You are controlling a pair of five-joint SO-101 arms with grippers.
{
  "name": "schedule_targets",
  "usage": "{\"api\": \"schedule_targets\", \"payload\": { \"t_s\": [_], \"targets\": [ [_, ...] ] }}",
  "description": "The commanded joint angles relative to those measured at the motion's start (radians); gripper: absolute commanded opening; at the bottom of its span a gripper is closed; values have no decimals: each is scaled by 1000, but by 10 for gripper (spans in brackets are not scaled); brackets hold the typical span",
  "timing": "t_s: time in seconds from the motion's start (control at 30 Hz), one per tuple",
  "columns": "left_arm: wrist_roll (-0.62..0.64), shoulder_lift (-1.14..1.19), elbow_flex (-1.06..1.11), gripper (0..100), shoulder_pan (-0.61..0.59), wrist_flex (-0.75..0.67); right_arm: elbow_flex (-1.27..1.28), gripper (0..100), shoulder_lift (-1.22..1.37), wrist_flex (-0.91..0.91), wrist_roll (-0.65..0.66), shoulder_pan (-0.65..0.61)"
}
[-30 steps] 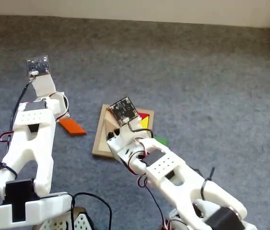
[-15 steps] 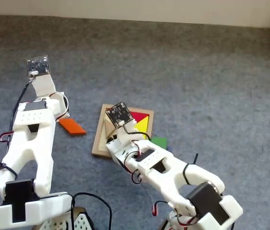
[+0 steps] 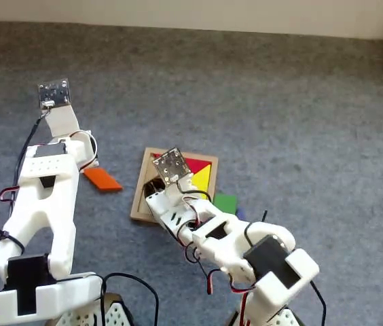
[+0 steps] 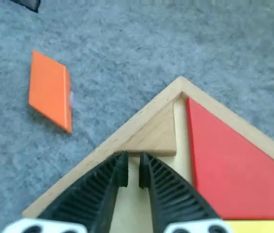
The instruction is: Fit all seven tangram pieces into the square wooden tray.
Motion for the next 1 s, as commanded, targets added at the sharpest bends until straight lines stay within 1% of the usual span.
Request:
{"api": "schedule_targets", "payload": {
  "t_s": [0.0,0.17,0.33,0.4,0.67,0.7,0.73,0.8,0.97],
  "targets": [
    [2,-33,-7,50,-10,-11,-35,55,-7,-76,9,15],
    [2,-33,-7,50,-10,-11,-35,55,-7,-102,11,18],
    [2,-33,-7,50,-10,-11,-35,55,-50,-102,11,65],
    [2,-33,-7,50,-10,-11,-21,55,-122,-97,11,87],
    [2,-33,-8,50,-10,-11,234,56,-529,-91,6,179],
    [2,-33,-10,50,-10,-11,252,57,-570,-70,6,191],
    [2,-33,-10,50,-10,-11,269,57,-607,-22,6,203],
    [2,-33,-10,50,-10,-11,283,59,-662,133,6,225],
    [2,-33,-10,50,-10,-12,139,60,-759,561,3,262]
  ]
}}
